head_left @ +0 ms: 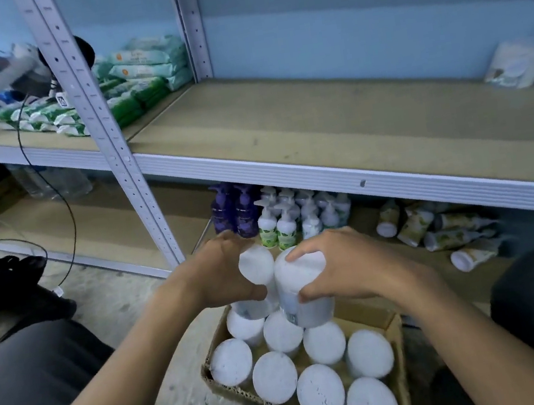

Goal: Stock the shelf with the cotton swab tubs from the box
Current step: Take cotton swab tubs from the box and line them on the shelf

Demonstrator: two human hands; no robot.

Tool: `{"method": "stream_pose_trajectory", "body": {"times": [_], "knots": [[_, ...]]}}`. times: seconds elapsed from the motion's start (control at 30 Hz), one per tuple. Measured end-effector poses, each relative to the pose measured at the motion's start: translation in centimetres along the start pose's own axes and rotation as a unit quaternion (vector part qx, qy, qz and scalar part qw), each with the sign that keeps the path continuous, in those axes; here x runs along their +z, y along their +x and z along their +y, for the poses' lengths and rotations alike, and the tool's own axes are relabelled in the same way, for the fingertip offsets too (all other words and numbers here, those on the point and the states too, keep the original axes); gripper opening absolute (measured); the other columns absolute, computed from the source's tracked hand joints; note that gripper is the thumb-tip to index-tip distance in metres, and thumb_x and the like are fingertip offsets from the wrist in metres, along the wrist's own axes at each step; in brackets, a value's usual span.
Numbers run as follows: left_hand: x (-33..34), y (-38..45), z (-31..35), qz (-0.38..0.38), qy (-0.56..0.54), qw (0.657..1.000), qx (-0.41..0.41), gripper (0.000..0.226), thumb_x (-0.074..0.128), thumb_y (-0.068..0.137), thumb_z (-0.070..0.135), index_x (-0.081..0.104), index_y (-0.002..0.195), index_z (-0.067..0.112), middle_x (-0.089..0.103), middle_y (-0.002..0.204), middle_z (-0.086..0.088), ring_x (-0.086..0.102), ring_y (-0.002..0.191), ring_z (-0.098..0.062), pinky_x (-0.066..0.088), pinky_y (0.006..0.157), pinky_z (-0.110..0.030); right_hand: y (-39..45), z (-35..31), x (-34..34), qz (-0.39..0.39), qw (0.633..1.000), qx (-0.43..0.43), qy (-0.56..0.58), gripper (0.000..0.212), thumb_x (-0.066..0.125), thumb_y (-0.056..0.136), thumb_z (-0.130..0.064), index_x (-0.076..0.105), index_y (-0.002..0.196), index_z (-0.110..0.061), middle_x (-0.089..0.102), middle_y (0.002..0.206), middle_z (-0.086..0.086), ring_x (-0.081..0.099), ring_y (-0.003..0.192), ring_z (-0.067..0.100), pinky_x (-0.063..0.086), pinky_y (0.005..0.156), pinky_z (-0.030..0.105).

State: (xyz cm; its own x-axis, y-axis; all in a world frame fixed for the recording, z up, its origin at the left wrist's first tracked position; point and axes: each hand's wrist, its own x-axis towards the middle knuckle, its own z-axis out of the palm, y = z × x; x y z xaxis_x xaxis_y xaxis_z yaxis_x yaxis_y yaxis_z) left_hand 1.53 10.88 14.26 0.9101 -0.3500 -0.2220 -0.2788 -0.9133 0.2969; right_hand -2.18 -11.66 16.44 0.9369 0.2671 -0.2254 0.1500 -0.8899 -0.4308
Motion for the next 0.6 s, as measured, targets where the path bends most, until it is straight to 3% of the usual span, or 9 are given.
{"method": "stream_pose_trajectory", "body": {"times": [0.13, 0.23, 0.33, 0.4, 0.5, 0.53, 0.6], "knots": [[-3.9, -0.5, 3.4, 0.036, -0.003, 0.999, 0.035, 0.085, 0.068, 0.055, 0.066, 0.054, 0.134, 0.036, 0.055, 0.128, 0.013, 0.053, 0.114, -0.012, 0.049, 0.094, -0.031, -3.2, -0.7, -4.7, 0.028, 0.999, 0.014, -0.007, 0.064, 0.079, 0.069, -0.058, 0.058, 0.129, -0.052, 0.050, 0.142, -0.016, 0.046, 0.127, 0.009, 0.044, 0.077, 0.029], [-6.6, -0.7, 6.4, 0.060, -0.002, 0.997, 0.054, 0.080, 0.071, 0.057, 0.063, 0.055, 0.131, 0.038, 0.055, 0.125, 0.015, 0.054, 0.116, -0.014, 0.048, 0.093, -0.030, -5.2, -0.5, -7.6, 0.067, 0.997, 0.026, 0.000, 0.068, 0.079, 0.060, -0.064, 0.060, 0.124, -0.054, 0.056, 0.134, -0.023, 0.049, 0.120, 0.005, 0.050, 0.090, 0.033], [-9.0, -0.7, 9.3, 0.098, 0.018, 0.991, 0.084, 0.096, 0.070, 0.054, 0.066, 0.048, 0.142, 0.034, 0.052, 0.137, 0.011, 0.050, 0.124, -0.015, 0.044, 0.100, -0.029, -7.2, -0.2, -10.4, 0.100, 0.994, 0.040, -0.006, 0.068, 0.078, 0.056, -0.068, 0.060, 0.121, -0.057, 0.056, 0.131, -0.025, 0.051, 0.115, 0.004, 0.050, 0.093, 0.036], [-10.2, -0.7, 11.1, 0.113, 0.020, 0.988, 0.098, 0.093, 0.076, 0.061, 0.060, 0.046, 0.144, 0.034, 0.051, 0.140, 0.009, 0.051, 0.123, -0.016, 0.045, 0.097, -0.027, -8.7, 0.1, -12.2, 0.119, 0.992, 0.047, -0.012, 0.066, 0.079, 0.057, -0.067, 0.060, 0.120, -0.057, 0.056, 0.127, -0.027, 0.053, 0.106, 0.000, 0.050, 0.089, 0.032], [-11.8, -0.3, 13.4, 0.128, 0.025, 0.984, 0.126, 0.093, 0.070, 0.058, 0.063, 0.046, 0.143, 0.037, 0.052, 0.136, 0.011, 0.052, 0.117, -0.015, 0.054, 0.089, -0.034, -10.3, 0.7, -14.4, 0.135, 0.989, 0.066, 0.007, 0.063, 0.081, 0.061, -0.063, 0.061, 0.120, -0.056, 0.058, 0.094, -0.027, 0.045, 0.069, -0.010, 0.046, 0.066, 0.024], [-12.2, -0.1, 14.1, 0.132, 0.026, 0.982, 0.131, 0.092, 0.068, 0.056, 0.063, 0.046, 0.143, 0.038, 0.052, 0.135, 0.012, 0.052, 0.115, -0.015, 0.055, 0.087, -0.037, -10.6, 1.0, -14.9, 0.140, 0.988, 0.071, 0.011, 0.063, 0.081, 0.060, -0.063, 0.061, 0.119, -0.057, 0.057, 0.091, -0.025, 0.047, 0.068, -0.009, 0.047, 0.065, 0.024], [-12.9, 0.5, 15.7, 0.137, 0.028, 0.981, 0.138, 0.087, 0.071, 0.060, 0.060, 0.046, 0.141, 0.041, 0.052, 0.134, 0.012, 0.052, 0.116, -0.015, 0.053, 0.089, -0.037, -11.1, 1.5, -15.9, 0.151, 0.985, 0.082, 0.010, 0.063, 0.080, 0.058, -0.065, 0.061, 0.117, -0.059, 0.062, 0.106, -0.021, 0.064, 0.077, 0.003, 0.057, 0.071, 0.032]]}}
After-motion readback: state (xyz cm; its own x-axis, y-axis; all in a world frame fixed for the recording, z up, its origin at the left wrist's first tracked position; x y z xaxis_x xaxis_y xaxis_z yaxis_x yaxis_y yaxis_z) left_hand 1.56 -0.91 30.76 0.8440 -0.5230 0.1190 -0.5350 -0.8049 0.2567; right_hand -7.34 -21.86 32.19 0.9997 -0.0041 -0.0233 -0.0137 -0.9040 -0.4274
